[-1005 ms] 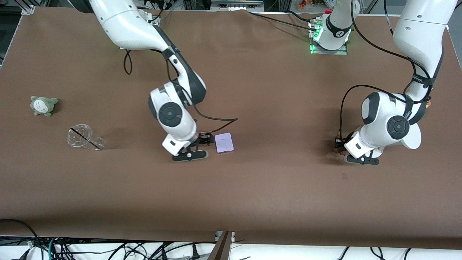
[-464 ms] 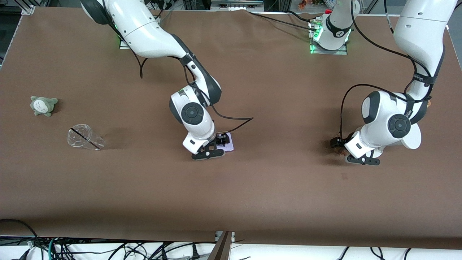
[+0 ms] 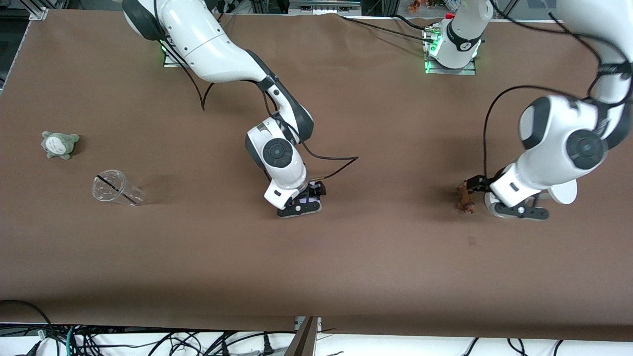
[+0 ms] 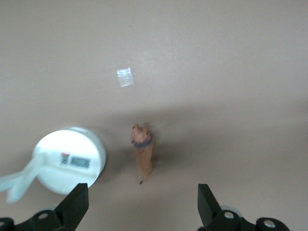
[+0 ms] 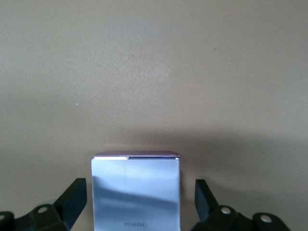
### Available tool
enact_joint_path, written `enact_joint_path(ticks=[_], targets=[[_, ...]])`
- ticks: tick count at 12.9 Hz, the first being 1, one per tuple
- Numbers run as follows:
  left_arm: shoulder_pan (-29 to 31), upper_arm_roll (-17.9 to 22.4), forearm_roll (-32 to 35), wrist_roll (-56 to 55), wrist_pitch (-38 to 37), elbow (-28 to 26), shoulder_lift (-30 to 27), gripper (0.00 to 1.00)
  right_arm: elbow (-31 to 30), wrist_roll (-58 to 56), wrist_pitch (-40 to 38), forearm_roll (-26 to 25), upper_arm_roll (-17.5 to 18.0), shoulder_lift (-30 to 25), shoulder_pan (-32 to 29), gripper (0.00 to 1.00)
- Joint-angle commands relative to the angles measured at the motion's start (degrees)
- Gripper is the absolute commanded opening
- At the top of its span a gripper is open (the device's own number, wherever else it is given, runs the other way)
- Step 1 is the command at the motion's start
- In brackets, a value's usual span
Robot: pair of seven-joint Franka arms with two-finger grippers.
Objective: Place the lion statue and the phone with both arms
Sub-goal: 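Lift the phone with the right gripper while the left gripper withdraws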
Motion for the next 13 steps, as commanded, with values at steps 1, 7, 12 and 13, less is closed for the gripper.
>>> enact_joint_path(ticks=[1, 7, 12, 13], targets=[[0.11, -1.14, 0.28, 0.3, -11.57, 9.13, -0.86, 1.0, 2.34, 0.88, 1.02, -0.88, -0.55, 2.44, 0.79, 0.99], [-0.32, -0.18, 1.24, 0.83, -28.66, 23.24, -5.74, 1.0, 2.34, -0.34, 1.81, -0.71, -0.64, 2.79, 0.27, 0.5], [-12.19, 13.09, 0.01, 0.66, -14.92, 4.4, -17.87, 1.0, 2.34, -0.43, -3.61, -0.01, -0.82, -1.5, -2.45, 0.4], [-11.41, 13.0, -0.42, 0.74, -12.43, 1.03, -19.82, 1.0, 2.34, -0.52, -6.68, -0.01, -0.64, -3.78, -3.94, 0.35]])
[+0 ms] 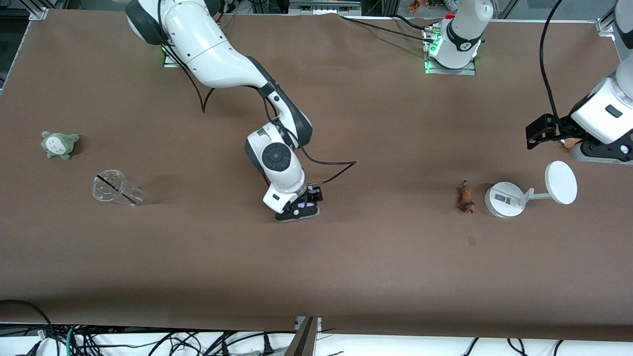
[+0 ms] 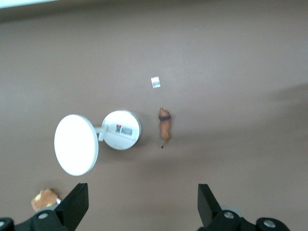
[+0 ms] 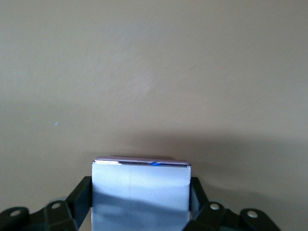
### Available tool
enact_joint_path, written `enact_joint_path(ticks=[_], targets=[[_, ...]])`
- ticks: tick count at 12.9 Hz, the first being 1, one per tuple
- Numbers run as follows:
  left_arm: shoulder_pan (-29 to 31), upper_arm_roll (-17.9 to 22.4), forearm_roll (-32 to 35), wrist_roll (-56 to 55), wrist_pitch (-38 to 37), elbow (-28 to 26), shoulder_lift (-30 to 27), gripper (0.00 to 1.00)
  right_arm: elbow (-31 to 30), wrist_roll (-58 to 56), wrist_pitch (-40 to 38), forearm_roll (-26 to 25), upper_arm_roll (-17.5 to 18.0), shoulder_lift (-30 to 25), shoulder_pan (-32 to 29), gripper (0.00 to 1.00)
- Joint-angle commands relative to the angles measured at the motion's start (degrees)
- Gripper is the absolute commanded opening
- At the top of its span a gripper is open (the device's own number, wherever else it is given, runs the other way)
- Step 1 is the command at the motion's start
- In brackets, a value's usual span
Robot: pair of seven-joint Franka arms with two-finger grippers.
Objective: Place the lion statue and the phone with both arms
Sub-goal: 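Lift the phone with the right gripper while the left gripper withdraws, then carry the phone toward the clear cup with the right gripper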
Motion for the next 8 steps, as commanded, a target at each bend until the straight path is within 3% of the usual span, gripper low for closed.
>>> enact_joint_path(ticks=[1, 5, 8], targets=[[0.89, 1.04, -0.7, 0.51, 6.41, -11.44, -7.34, 1.0, 0.17, -0.74, -8.9, 0.09, 0.75, -6.54, -4.13, 0.28], [0.98, 0.42, -0.96, 0.51, 3.87, -9.95, -6.55, 1.0, -0.44, -5.04, -21.91, -0.61, -0.65, -15.51, -8.27, 0.0], [1.16, 0.51, -0.96, 0.77, 3.69, -9.86, -6.46, 1.0, -4.03, -12.23, -27.83, -0.18, -8.19, -20.7, -8.89, 0.0]])
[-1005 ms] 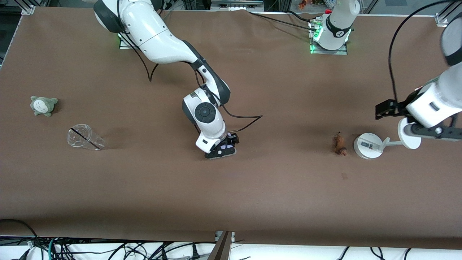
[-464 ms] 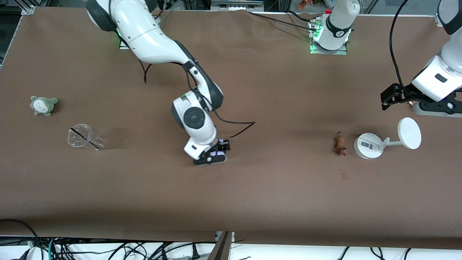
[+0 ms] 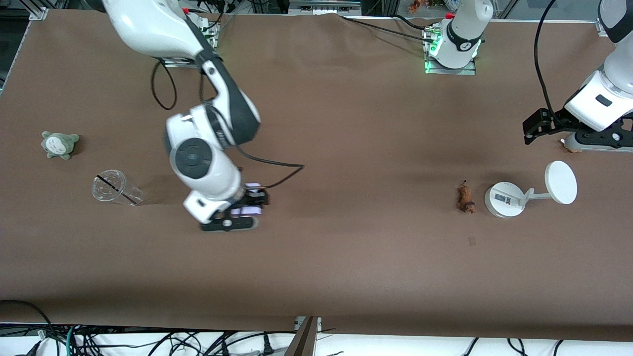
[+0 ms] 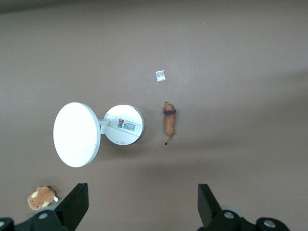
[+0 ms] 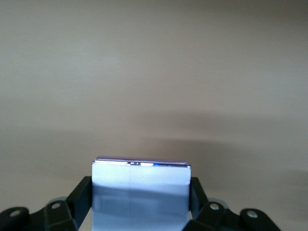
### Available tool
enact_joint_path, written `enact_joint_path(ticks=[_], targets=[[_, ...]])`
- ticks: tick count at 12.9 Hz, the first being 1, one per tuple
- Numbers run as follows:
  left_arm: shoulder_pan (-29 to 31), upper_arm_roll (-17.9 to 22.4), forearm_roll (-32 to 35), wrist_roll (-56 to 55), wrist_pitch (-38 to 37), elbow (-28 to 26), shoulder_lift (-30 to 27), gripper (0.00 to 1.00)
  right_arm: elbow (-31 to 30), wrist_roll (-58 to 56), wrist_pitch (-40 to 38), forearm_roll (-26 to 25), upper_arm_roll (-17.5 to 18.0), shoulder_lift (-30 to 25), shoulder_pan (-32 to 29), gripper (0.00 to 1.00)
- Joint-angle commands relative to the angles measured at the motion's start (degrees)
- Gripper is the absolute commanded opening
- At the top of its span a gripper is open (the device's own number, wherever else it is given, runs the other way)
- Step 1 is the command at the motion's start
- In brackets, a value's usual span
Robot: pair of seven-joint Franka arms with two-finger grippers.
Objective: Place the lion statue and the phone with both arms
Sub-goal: 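Carry the phone toward the clear cup with the right gripper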
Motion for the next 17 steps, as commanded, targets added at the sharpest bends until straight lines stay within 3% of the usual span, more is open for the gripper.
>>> enact_joint_path(ticks=[1, 5, 8, 17], targets=[[0.36, 0.08, -0.79, 0.94, -0.56, -0.51, -0.95, 1.0, -6.07, -6.04, -0.67, 0.03, -5.43, -4.37, -0.13, 0.0], [0.36, 0.43, -0.79, 1.12, -1.26, -0.51, -0.69, 1.0, -8.1, -10.34, 3.01, 4.05, -6.86, -3.24, -6.17, 0.0], [0.36, 0.34, -0.87, 1.03, -1.35, -0.51, -0.69, 1.0, -14.76, -17.12, 10.11, 5.74, -6.86, -3.06, -10.58, 0.0], [-0.34, -0.27, -0.96, 0.59, -3.28, 0.72, -0.69, 1.0, -26.73, -17.31, 30.77, 6.27, -6.77, 1.51, -11.11, 0.0]])
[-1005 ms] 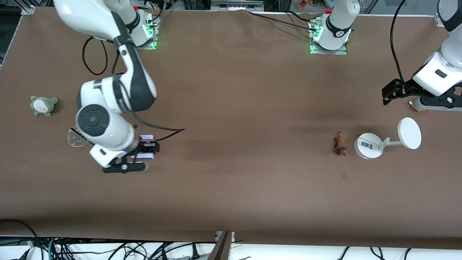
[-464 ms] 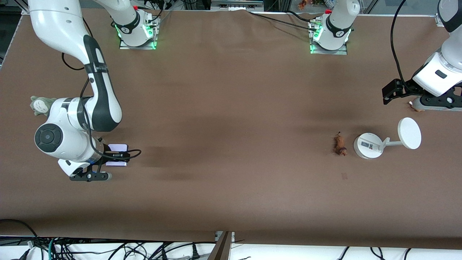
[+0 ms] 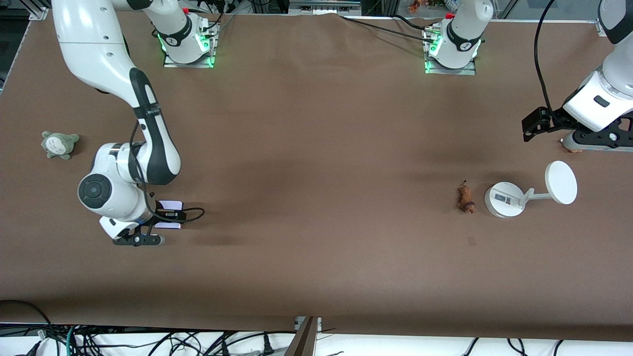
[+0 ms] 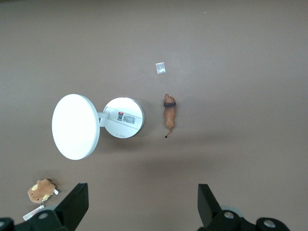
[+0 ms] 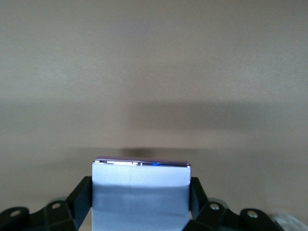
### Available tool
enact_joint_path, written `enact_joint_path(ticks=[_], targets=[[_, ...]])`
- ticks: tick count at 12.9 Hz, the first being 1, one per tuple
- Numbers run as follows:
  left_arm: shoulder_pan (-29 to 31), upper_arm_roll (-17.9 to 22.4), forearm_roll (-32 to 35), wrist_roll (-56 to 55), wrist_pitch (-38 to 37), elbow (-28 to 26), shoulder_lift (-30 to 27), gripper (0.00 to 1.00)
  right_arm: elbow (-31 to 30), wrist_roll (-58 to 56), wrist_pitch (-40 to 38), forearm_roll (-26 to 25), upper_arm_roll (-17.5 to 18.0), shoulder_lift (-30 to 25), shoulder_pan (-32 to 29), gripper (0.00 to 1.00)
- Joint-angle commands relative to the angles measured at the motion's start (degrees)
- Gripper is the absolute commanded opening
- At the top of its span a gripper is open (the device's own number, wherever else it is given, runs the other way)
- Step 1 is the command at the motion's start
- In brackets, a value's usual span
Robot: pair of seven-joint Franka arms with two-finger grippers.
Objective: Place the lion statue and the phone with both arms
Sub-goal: 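Carry the phone toward the clear cup with the right gripper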
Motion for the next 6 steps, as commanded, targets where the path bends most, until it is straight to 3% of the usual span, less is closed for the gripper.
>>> enact_joint_path(ticks=[1, 6], targets=[[-0.29, -0.24, -0.92, 0.56, -1.53, 0.82, -0.66, 1.0, -4.08, -1.29, 4.75, 0.93, 0.29, -1.04, -0.44, 0.0], [-0.29, -0.33, -0.92, 0.56, -2.41, 0.83, -0.66, 1.0, -5.74, -1.99, 4.41, 0.93, 0.64, -0.6, -0.53, 0.0]])
